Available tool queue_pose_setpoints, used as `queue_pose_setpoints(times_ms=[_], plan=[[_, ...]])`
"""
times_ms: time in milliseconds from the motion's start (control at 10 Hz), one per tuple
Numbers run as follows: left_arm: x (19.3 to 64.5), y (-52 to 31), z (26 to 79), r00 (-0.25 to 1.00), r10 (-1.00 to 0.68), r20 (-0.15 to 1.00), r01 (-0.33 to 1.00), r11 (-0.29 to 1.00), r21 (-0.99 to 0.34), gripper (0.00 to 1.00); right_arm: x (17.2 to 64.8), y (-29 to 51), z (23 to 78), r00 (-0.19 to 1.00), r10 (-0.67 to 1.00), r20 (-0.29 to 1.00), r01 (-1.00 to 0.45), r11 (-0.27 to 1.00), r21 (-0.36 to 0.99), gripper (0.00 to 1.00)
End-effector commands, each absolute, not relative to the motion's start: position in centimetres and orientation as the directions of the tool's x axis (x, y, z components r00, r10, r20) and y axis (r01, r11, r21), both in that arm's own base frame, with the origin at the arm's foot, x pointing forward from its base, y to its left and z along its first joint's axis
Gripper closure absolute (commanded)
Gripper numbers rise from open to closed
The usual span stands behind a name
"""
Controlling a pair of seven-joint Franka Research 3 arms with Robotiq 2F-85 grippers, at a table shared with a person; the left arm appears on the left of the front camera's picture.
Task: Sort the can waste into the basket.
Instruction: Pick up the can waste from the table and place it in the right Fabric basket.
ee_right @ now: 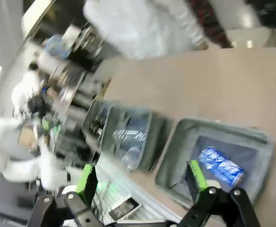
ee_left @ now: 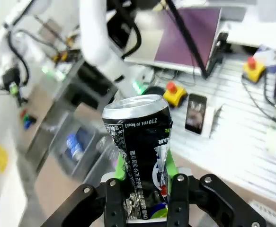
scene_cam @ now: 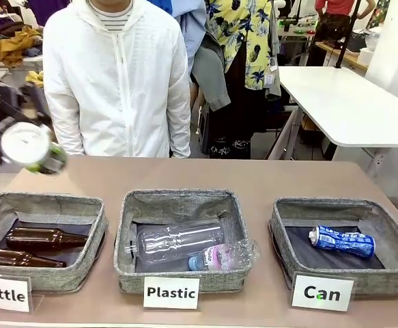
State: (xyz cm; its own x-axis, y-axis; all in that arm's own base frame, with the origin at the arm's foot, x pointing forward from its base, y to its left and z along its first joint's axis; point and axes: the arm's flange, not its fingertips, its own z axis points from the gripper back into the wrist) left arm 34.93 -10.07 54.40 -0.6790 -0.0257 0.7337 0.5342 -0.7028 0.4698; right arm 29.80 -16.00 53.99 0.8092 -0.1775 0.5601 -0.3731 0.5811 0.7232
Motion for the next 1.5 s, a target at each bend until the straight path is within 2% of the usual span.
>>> queue_pose_setpoints(times_ms=[0,300,400,500,600,800,1100,1200,1300,1400], plan=[[36.0,-18.0,51.3,-0.640,-0.019,0.768,0.609,-0.622,0.492,0.65,28.6,-17.5,53.9,0.762,-0.303,0.572,-0.333,0.575,0.748,0.00],[36.9,-32.8,51.3,-0.639,-0.141,0.756,0.747,-0.349,0.566,0.65,27.1,-20.0,52.5,0.751,-0.299,0.588,-0.374,0.542,0.753,0.00],[36.5,-36.6,51.7,-0.584,-0.154,0.797,0.796,-0.299,0.526,0.65,27.1,-20.9,51.7,0.759,-0.301,0.577,-0.367,0.535,0.761,0.00],[36.2,-40.7,52.2,-0.575,-0.150,0.804,0.810,-0.242,0.534,0.65,27.2,-22.0,51.0,0.764,-0.308,0.567,-0.350,0.540,0.766,0.00],[36.2,-44.7,51.5,-0.608,-0.247,0.755,0.794,-0.177,0.581,0.65,27.2,-22.6,50.6,0.768,-0.300,0.566,-0.345,0.550,0.760,0.00],[35.7,-51.4,48.0,-0.584,-0.333,0.740,0.811,-0.277,0.516,0.65,27.4,-23.2,49.8,0.764,-0.278,0.582,-0.390,0.520,0.760,0.00],[35.9,-57.5,43.7,-0.598,-0.427,0.678,0.802,-0.314,0.509,0.65,27.7,-24.2,48.4,0.737,-0.309,0.601,-0.424,0.481,0.767,0.00],[37.0,-58.1,43.2,-0.572,-0.446,0.688,0.820,-0.330,0.468,0.65,27.8,-24.3,47.8,0.739,-0.310,0.598,-0.424,0.477,0.770,0.00],[33.7,-55.3,41.7,-0.614,-0.389,0.687,0.789,-0.315,0.527,0.65,27.3,-23.2,48.5,0.756,-0.307,0.579,-0.388,0.502,0.773,0.00],[33.7,-55.3,41.7,-0.614,-0.389,0.687,0.789,-0.315,0.527,0.65,27.3,-23.2,48.5,0.756,-0.307,0.579,-0.388,0.502,0.773,0.00]])
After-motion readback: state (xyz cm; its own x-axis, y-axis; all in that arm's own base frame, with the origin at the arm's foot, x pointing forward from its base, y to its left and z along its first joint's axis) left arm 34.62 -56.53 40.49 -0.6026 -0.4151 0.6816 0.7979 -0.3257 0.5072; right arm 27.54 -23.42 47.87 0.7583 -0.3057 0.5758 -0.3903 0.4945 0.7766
